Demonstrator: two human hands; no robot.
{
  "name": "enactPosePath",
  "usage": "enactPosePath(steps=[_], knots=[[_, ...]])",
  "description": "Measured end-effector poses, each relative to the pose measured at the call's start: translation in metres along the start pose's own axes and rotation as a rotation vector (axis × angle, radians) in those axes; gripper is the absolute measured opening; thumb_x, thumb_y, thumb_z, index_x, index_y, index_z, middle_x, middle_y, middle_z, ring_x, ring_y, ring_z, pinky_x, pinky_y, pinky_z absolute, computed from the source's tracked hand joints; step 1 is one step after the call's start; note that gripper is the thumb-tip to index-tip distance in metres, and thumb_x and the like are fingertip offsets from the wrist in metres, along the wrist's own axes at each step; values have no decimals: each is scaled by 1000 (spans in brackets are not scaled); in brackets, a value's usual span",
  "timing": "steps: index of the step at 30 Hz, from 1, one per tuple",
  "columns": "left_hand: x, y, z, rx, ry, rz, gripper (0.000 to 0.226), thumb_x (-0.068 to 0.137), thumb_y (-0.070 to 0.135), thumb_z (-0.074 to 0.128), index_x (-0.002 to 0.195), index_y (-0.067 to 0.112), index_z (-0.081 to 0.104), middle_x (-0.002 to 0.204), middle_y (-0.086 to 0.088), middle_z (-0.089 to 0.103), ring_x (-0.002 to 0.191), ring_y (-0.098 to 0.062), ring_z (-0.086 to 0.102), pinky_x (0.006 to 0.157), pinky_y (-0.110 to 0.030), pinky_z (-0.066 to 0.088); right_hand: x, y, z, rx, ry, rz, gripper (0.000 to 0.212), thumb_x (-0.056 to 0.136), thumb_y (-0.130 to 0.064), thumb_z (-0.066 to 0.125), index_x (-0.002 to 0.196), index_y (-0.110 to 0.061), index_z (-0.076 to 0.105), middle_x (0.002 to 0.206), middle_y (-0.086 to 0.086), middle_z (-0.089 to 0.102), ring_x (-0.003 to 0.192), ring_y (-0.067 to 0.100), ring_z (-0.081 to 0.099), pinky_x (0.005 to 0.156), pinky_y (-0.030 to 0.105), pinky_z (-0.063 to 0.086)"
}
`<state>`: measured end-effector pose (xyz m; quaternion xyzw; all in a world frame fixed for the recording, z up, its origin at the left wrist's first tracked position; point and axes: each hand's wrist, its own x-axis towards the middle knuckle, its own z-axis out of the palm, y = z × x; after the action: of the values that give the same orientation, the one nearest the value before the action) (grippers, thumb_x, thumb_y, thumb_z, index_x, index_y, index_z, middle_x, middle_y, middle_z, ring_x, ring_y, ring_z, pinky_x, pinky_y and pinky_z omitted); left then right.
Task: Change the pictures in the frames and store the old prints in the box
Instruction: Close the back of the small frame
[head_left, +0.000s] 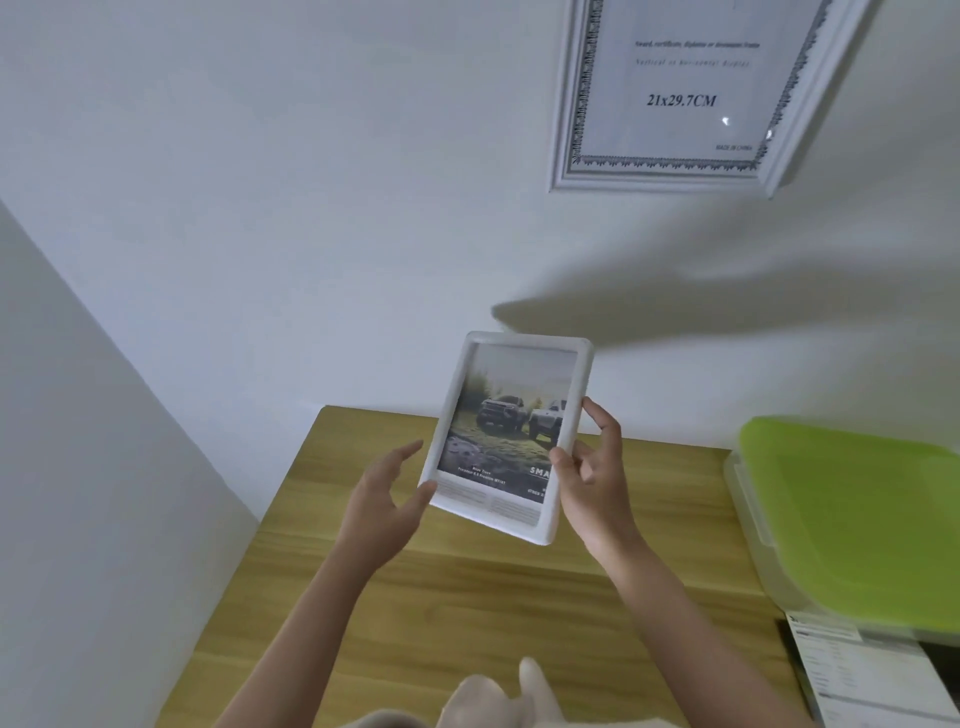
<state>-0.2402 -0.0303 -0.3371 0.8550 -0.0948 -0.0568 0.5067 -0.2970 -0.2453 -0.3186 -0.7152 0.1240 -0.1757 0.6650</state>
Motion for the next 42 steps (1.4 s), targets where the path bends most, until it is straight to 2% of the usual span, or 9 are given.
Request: enactPosePath(steps=[6, 10, 16, 20, 23, 27, 30, 34, 42], knots=[[11, 41, 16, -211, -110, 103, 59, 85, 3, 62, 112, 54, 51, 112, 10, 62, 92, -16, 63, 71, -21, 51, 5, -19, -47, 62, 140, -95, 42, 94, 2, 48, 118, -32, 49, 93, -10, 68, 78, 4, 60, 64, 16, 49], [13, 86, 32, -316, -196, 232, 53, 77, 16, 70, 114, 52, 57, 108, 2, 66, 86, -17, 64, 74, -25, 55, 14, -38, -91, 71, 284, -165, 41, 96, -3, 46, 112, -40, 56, 91, 20, 64, 75, 24, 53, 61, 27, 44], [24, 189, 72, -481, -250, 460, 45, 70, 15, 73, 111, 31, 66, 103, -10, 62, 84, -16, 61, 74, -19, 52, 29, -101, -171, 5, 430, -384, 36, 94, -11, 46, 113, -40, 56, 75, 27, 55, 59, 25, 36, 49, 25, 33], [44, 269, 103, -486, -274, 629, 46, 69, 11, 70, 108, 35, 67, 96, -10, 62, 84, -17, 61, 72, -22, 54, 49, -150, -235, -59, 543, -538, 37, 96, -8, 47, 115, -38, 57, 61, 19, 40, 52, 18, 31, 47, 23, 34], [62, 328, 124, -460, -259, 747, 48, 71, 12, 69, 109, 41, 64, 93, 0, 64, 88, -15, 62, 72, -31, 57, 70, -192, -278, -57, 563, -597, 34, 92, -20, 50, 116, -43, 58, 79, 37, 51, 65, 26, 45, 64, 46, 51], [88, 402, 145, -405, -173, 883, 56, 78, 3, 71, 111, 47, 60, 93, 14, 62, 88, -10, 61, 70, -25, 56, 106, -249, -325, -63, 594, -690, 43, 97, -10, 47, 112, -48, 59, 90, 41, 54, 70, 30, 49, 69, 62, 50], [105, 449, 154, -389, -108, 965, 56, 79, 2, 69, 116, 42, 57, 95, 7, 62, 86, -8, 61, 69, -24, 57, 136, -288, -351, -75, 635, -788, 40, 96, -8, 48, 118, -41, 59, 81, 31, 61, 67, 24, 50, 68, 49, 53], [128, 515, 160, -384, -59, 1067, 55, 81, 1, 66, 119, 39, 54, 93, 5, 59, 84, -5, 59, 62, -19, 55, 175, -343, -382, -102, 673, -893, 36, 96, -4, 45, 128, -18, 54, 41, -19, 47, 39, 2, 38, 45, 10, 36], [164, 569, 170, -300, 81, 1135, 53, 80, 7, 68, 123, 35, 54, 88, 7, 55, 80, -2, 60, 68, -21, 54, 228, -381, -407, -74, 659, -900, 37, 97, -5, 44, 131, -19, 52, 40, -21, 46, 34, 3, 35, 40, 9, 32]])
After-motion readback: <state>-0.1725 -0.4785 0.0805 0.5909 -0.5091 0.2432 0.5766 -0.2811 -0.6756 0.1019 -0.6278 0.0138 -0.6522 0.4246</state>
